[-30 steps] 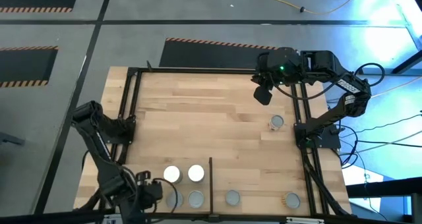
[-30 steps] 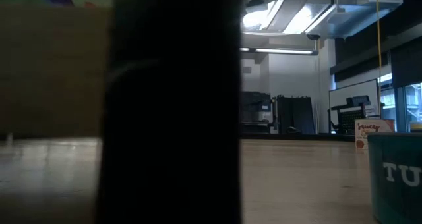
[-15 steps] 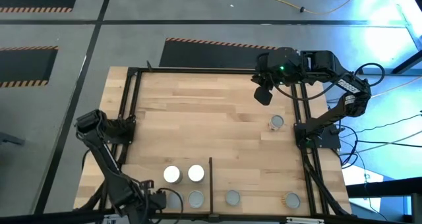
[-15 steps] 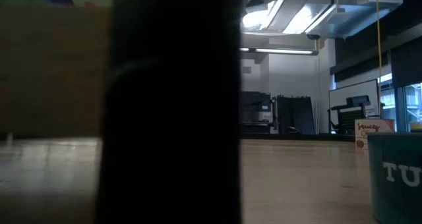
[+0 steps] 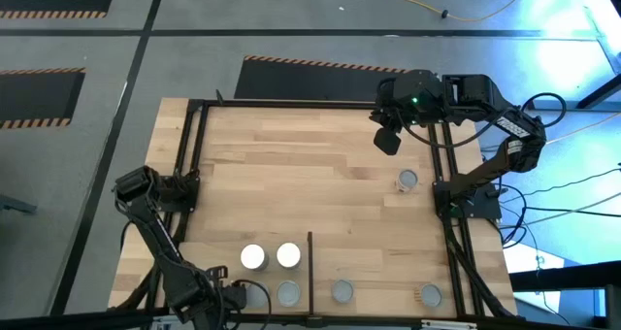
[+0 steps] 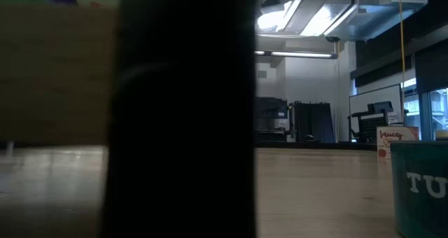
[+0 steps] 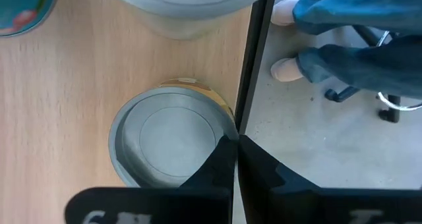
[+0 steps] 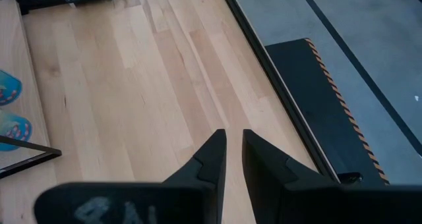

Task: Pick and place cans onto a shelf
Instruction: Put the canned mushroom on the shelf

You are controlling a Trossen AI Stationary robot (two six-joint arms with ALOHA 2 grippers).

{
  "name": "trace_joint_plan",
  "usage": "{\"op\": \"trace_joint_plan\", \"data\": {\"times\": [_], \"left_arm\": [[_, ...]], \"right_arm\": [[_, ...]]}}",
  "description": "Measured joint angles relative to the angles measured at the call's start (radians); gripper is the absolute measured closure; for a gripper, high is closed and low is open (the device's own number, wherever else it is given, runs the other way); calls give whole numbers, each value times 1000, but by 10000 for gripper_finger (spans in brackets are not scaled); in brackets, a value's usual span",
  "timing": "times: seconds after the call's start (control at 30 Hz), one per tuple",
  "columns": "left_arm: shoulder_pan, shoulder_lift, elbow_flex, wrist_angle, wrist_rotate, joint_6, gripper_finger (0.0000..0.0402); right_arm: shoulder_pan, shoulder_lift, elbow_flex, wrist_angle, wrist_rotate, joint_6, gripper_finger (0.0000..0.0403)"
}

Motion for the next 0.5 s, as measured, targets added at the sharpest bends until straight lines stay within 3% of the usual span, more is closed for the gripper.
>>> {"op": "trace_joint_plan", "data": {"times": [0.5], "left_arm": [[14, 0, -45, 22, 50, 68, 400]], "right_arm": [[0, 0, 0, 0, 0, 3, 350]]}}
